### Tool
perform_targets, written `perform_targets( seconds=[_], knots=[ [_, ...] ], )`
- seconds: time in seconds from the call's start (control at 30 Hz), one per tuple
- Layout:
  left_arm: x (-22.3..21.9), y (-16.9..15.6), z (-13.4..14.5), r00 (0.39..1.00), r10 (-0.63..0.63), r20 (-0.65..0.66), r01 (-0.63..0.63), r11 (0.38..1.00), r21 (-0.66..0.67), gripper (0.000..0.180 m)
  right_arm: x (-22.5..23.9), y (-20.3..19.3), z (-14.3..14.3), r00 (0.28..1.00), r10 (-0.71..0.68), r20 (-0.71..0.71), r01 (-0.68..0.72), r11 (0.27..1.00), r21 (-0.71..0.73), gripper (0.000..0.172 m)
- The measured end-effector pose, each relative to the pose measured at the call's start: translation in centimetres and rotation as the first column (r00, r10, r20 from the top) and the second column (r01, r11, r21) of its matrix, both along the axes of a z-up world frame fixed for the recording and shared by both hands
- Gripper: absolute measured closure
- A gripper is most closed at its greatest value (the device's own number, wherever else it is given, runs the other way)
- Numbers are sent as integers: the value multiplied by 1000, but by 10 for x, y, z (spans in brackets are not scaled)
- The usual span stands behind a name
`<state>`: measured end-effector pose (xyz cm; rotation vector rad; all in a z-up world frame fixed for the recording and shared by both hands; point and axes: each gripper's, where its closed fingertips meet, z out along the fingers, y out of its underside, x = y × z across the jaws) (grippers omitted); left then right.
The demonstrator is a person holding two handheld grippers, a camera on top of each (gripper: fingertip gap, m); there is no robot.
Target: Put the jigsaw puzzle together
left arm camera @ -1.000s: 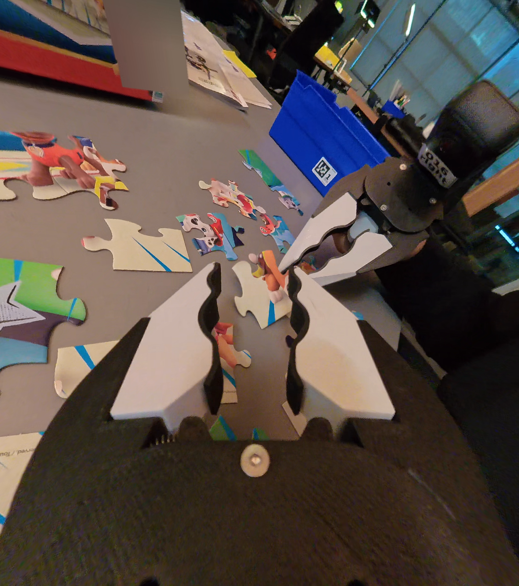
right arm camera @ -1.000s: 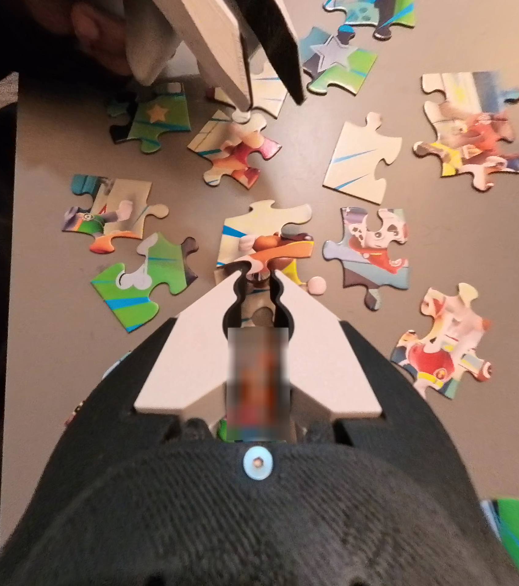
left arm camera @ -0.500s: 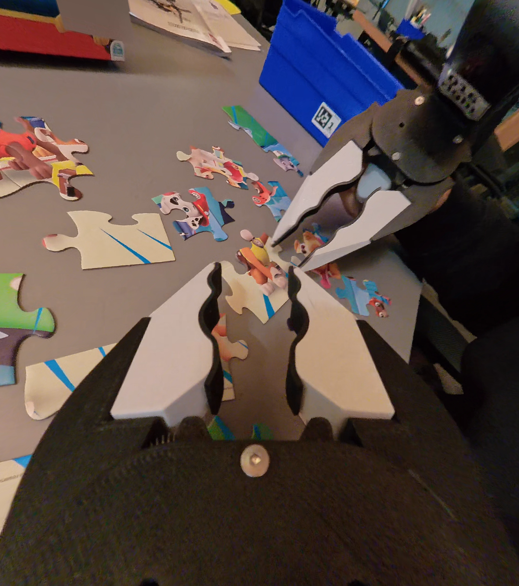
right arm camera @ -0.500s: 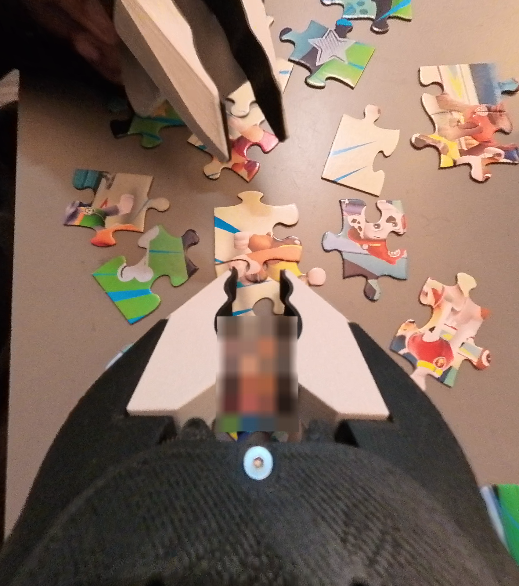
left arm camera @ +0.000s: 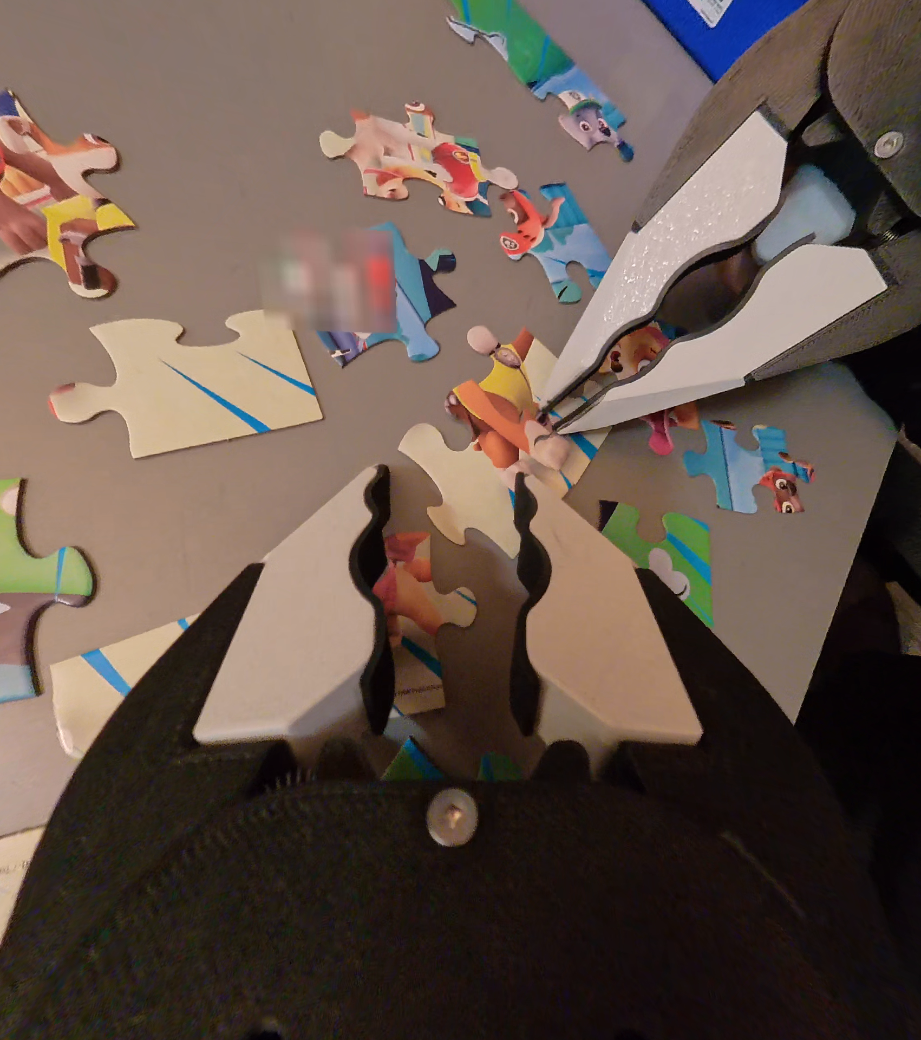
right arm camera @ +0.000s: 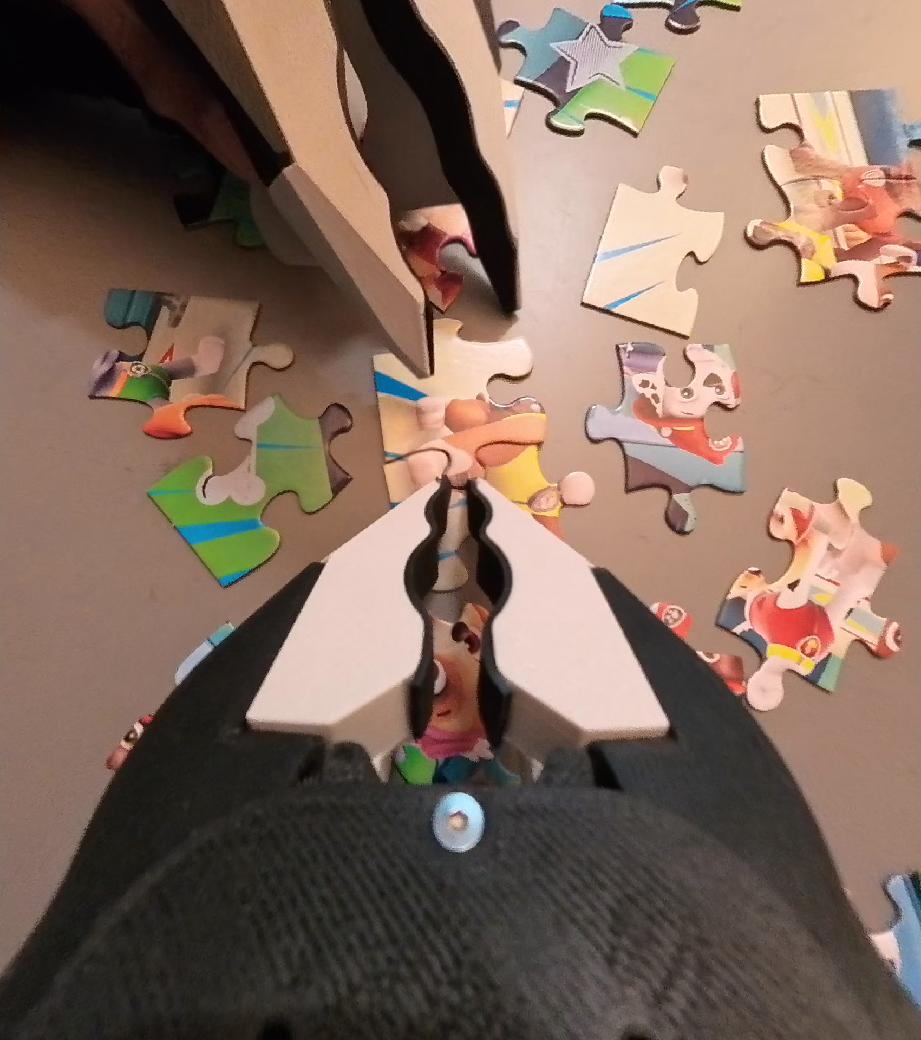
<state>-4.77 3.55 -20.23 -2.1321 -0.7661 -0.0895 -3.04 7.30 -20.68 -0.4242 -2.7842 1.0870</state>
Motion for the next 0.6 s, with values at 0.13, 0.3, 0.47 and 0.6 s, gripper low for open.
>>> perform_targets(
  seconds=[0.13, 0.3, 0.47, 0.6],
  knots=[
    [1, -4, 0, 1000, 13, 3, -13, 1000, -9, 139, 0, -1, 0, 1000, 3, -1, -3, 1000, -1, 169],
    [1, -5, 0, 1000, 14, -1, -14, 1000, -20, 139, -2, 1, 2, 1000, -6, -15, 6, 1000, 8, 168],
    [1, -4, -1, 1000, 17, -6, -17, 1000, -25, 139, -4, -5, 8, 1000, -15, -23, 14, 999, -31, 171],
    [1, -4, -1, 1000, 19, -7, -19, 999, -27, 140, -5, -4, 0, 1000, -19, -12, 19, 1000, -1, 172]
  ],
)
